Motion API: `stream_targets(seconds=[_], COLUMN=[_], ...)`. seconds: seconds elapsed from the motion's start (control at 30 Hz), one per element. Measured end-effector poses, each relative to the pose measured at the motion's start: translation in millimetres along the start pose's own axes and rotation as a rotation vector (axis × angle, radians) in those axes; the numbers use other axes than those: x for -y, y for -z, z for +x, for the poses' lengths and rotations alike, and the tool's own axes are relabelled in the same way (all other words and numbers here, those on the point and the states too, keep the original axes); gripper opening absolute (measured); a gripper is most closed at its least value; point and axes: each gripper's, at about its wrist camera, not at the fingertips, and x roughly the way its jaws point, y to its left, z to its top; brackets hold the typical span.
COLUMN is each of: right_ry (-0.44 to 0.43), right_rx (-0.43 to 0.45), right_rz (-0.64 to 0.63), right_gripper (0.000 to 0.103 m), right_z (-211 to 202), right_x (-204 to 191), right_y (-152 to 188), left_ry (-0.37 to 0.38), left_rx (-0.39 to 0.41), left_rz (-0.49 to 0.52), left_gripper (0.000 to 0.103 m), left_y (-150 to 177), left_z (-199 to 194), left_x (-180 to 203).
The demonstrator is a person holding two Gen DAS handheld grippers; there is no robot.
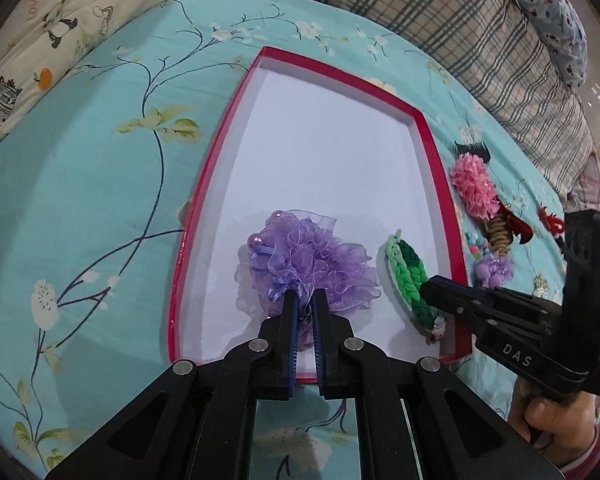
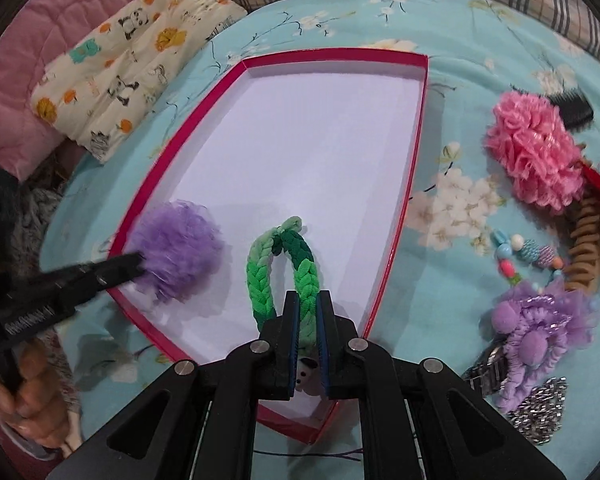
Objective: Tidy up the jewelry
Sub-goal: 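Carry both items into the red box and open both tools to release, then grasp the pink pom-pom with the left tool while the right tool grasps the red bow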
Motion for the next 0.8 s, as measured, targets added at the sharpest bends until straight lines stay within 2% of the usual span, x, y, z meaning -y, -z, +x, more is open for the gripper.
stream_targets(seconds=[0.1,0.2,0.3,0.33,0.57,0.8], right_ry=[0.002,-0.017,-0.033,-0.041,-0.055,-0.041], right_rx=[0.0,-0.001,0.009,0.018,0.079,0.121], right_rz=[-0.006,0.0,0.008,0.01,0.015,0.062], right_gripper=[0.014,0.015,0.024,0.032,0.034,0.034], right_z=[-0.3,0.2,-3.9,-7.5,-37.0,-68.9], right_x=[-5.5,-8.4,-10.3,-11.1,-9.4,13.4], right_y=[0.0,-0.7,0.2,1.1,10.4,29.6], left_ry=[-0.021,-0.027,-0.044,-0.054,-0.059,-0.037], left_rx=[-0.006,-0.013,0.0,0.007,0.032,0.049], left_rz=[-0.003,-0.02,-0.019,-0.017,0.01,0.034], left_gripper=[0.009,0.019,0.033,0.039,0.042,0.044], left_y=[1.4,0.4,3.5,3.1,11.0,18.4], left_z=[2.3,1.3,-6.0,-8.9,-26.5,-43.3], left_x=[-1.1,-5.7,-4.4,-3.0,13.6,29.7])
